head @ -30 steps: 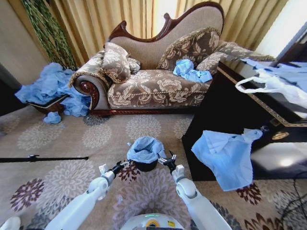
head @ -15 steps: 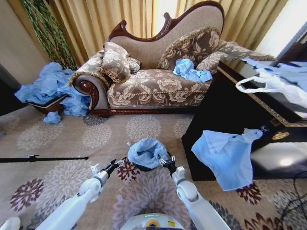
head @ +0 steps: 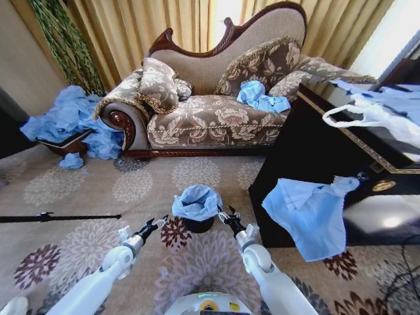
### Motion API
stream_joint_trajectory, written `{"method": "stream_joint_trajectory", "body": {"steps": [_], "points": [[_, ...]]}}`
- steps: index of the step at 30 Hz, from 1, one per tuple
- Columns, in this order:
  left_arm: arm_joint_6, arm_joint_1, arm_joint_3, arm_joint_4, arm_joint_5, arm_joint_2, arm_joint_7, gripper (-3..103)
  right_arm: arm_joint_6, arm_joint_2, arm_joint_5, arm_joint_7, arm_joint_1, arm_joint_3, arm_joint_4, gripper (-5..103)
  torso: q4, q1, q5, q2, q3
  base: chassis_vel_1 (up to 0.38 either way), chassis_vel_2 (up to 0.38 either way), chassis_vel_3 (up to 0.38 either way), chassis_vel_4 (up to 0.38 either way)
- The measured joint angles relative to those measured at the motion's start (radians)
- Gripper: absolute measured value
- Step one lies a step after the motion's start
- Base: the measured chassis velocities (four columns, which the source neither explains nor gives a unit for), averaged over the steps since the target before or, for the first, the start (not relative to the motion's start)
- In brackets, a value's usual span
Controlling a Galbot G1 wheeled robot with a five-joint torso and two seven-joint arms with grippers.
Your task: Place a garbage bag over the trash bin.
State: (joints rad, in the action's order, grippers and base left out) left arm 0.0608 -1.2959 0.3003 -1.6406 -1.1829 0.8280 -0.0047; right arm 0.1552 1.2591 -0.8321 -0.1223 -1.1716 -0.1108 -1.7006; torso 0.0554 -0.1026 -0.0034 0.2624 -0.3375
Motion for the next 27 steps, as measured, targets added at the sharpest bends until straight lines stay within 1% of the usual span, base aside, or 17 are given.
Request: {"method": "stream_joint_trajectory", "body": {"steps": [2,3,5,8,10,11,13,14,16,18,19,20,21,22,23,27], "points": [[0.001,0.008,0.003,-0.001,-0.005,-0.001,0.000,100,0.035,0.003,-0.082,-0.009,0.008,-0.003,-0.002,55,-0.0001,0.000,0.0000,0.000,0.000,0.000,0.000,0.000,0.000],[0.001,0.008,0.003,-0.001,-0.005,-0.001,0.000,100,0.035,0.003,-0.082,-0.009,0.008,-0.003,-0.002,55,-0.0001,0.000,0.0000,0.000,0.000,0.000,0.000,0.000,0.000],[0.002,0.013,0.008,-0.008,-0.011,-0.002,-0.002,100,0.078,0.006,-0.158,-0.014,0.020,-0.008,-0.005,54,0.0000,0.000,-0.0001,0.000,0.000,0.000,0.000,0.000,0.000],[0.002,0.012,0.014,-0.015,-0.014,-0.004,-0.003,100,0.098,0.012,-0.196,-0.017,0.033,-0.011,0.001,53,-0.0001,0.000,-0.0001,0.000,0.000,0.000,0.000,0.000,0.000],[0.002,0.007,0.020,-0.020,-0.015,-0.005,-0.004,100,0.109,0.018,-0.205,-0.017,0.043,-0.016,0.017,44,-0.0003,0.000,0.0000,0.000,0.000,0.000,0.000,0.000,0.000],[0.002,0.007,0.020,-0.020,-0.015,-0.005,-0.004,100,0.109,0.018,-0.205,-0.017,0.043,-0.016,0.017,44,-0.0003,0.000,0.0000,0.000,0.000,0.000,0.000,0.000,0.000],[0.002,0.003,0.026,-0.024,-0.016,-0.005,-0.004,100,0.130,0.019,-0.230,-0.019,0.050,-0.019,0.030,34,-0.0001,0.000,-0.0001,0.000,0.000,0.000,0.000,0.000,0.000],[0.002,0.003,0.026,-0.024,-0.016,-0.005,-0.004,100,0.130,0.019,-0.230,-0.019,0.050,-0.019,0.030,34,-0.0001,0.000,-0.0001,0.000,0.000,0.000,0.000,0.000,0.000],[0.002,0.003,0.027,-0.024,-0.016,-0.002,-0.005,100,0.147,0.020,-0.249,-0.027,0.053,-0.020,0.041,23,-0.0001,0.000,-0.0001,0.000,0.000,0.000,0.000,0.000,0.000],[0.002,0.003,0.027,-0.024,-0.016,-0.002,-0.005,100,0.148,0.022,-0.251,-0.029,0.053,-0.020,0.045,23,-0.0001,0.000,-0.0002,0.000,0.000,0.000,0.000,0.000,0.000],[0.002,0.003,0.028,-0.024,-0.016,-0.001,-0.005,100,0.150,0.024,-0.257,-0.033,0.053,-0.020,0.046,13,-0.0001,0.000,-0.0002,0.000,0.000,0.000,0.000,0.000,0.000],[0.002,0.002,0.028,-0.024,-0.016,-0.001,-0.005,100,0.151,0.025,-0.261,-0.035,0.053,-0.020,0.046,13,-0.0001,0.000,-0.0003,0.000,0.000,0.000,0.000,0.000,0.000],[0.002,0.002,0.028,-0.023,-0.015,-0.001,-0.005,100,0.151,0.027,-0.264,-0.037,0.054,-0.020,0.047,7,-0.0001,0.000,-0.0002,0.000,0.000,0.000,0.000,0.000,0.000],[0.002,0.002,0.028,-0.023,-0.015,-0.001,-0.005,100,0.151,0.027,-0.264,-0.037,0.054,-0.020,0.047,7,-0.0001,0.000,-0.0002,0.000,0.000,0.000,0.000,0.000,0.000],[0.002,0.002,0.028,-0.022,-0.015,0.000,-0.005,100,0.150,0.031,-0.264,-0.038,0.055,-0.019,0.051,3,-0.0001,0.000,-0.0003,0.000,0.000,0.000,0.000,0.000,0.000],[0.002,0.002,0.028,-0.022,-0.015,0.002,-0.006,100,0.145,0.035,-0.254,-0.039,0.056,-0.019,0.065,0,-0.0002,0.000,0.0000,0.000,0.000,0.000,0.000,0.000,0.000]]}}
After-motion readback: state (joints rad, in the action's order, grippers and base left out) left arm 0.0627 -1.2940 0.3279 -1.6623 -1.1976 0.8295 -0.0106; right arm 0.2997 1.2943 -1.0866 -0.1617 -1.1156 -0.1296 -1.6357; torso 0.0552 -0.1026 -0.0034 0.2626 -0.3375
